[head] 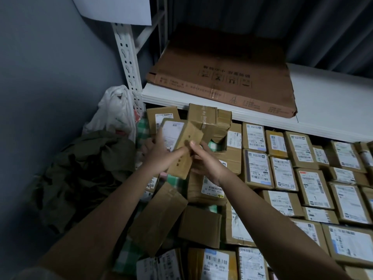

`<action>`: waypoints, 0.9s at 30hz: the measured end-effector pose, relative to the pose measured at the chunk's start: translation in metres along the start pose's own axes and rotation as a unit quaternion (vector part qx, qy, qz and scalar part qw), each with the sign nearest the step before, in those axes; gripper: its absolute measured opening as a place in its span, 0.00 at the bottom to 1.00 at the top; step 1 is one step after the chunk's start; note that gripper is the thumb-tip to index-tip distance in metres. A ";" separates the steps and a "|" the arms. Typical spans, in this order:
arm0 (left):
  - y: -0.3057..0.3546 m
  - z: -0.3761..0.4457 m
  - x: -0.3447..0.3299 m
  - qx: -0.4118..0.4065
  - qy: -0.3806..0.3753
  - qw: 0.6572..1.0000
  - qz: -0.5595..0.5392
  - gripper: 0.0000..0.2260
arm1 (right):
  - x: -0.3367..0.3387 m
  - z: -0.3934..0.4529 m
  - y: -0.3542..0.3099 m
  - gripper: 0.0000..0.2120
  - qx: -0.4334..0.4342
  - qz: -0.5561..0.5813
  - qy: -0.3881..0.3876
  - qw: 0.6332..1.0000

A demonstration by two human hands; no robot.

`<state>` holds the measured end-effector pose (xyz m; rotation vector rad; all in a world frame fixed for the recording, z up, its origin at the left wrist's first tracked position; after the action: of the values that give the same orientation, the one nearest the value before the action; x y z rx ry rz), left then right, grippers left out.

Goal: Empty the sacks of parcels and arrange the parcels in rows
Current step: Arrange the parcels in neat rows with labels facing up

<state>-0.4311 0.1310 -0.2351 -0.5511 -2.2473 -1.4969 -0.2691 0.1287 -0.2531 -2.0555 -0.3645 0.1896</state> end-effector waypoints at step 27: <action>-0.034 0.129 0.011 -0.029 0.014 0.994 0.109 0.32 | 0.056 0.069 -0.017 0.39 0.001 -0.005 0.152 0.988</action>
<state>-0.4706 0.2396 -0.3024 -0.7612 -2.0524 -1.4528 -0.2388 0.2120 -0.2712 -2.0418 -0.1853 -0.1306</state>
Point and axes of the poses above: each hand's wrist, its own z-axis towards the middle knuckle, its own x-axis out of the back of the hand, y = z × x, the point moved 4 cm from there along z, towards the middle knuckle, and after that the axes turned 6 degrees about -z, right-handed, at the moved point
